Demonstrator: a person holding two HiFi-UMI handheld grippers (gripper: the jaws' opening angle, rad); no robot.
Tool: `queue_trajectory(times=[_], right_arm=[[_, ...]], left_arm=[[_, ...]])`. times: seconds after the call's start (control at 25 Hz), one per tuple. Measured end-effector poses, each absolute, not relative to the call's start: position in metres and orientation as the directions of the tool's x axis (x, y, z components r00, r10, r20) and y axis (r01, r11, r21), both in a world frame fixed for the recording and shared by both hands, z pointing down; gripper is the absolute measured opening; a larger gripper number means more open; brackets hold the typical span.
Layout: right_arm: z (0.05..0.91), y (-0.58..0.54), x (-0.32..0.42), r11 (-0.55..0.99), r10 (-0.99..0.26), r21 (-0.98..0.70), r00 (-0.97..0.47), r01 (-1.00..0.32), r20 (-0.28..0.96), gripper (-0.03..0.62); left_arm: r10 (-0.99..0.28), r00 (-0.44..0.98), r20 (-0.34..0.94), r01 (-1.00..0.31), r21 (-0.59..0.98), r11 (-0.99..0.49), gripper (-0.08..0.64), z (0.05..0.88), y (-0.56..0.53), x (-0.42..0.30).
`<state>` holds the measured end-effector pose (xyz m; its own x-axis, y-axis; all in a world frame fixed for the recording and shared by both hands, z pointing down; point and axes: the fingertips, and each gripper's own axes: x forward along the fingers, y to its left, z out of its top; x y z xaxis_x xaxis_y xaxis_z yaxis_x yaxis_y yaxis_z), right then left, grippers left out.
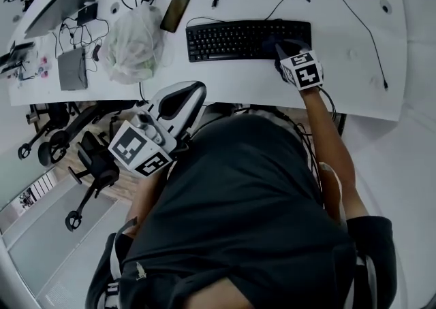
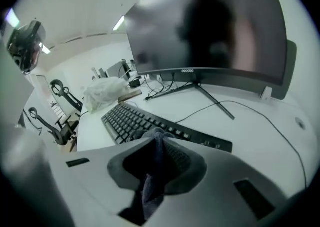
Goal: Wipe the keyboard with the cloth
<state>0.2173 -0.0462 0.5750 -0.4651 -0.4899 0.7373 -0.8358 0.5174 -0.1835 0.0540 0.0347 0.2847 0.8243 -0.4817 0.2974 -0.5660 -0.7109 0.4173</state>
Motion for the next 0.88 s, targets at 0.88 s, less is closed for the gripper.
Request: queue_trajectory(times=[0.88], right_arm=[[0.601,-0.077,0.223,0.555,-0.550,-0.011,-0.376,-0.832,0.746,0.041]], left_arm=[[-0.462,0.826,0.323,-0.562,0.401,-0.724,0.005,0.289,0.044,0.054]])
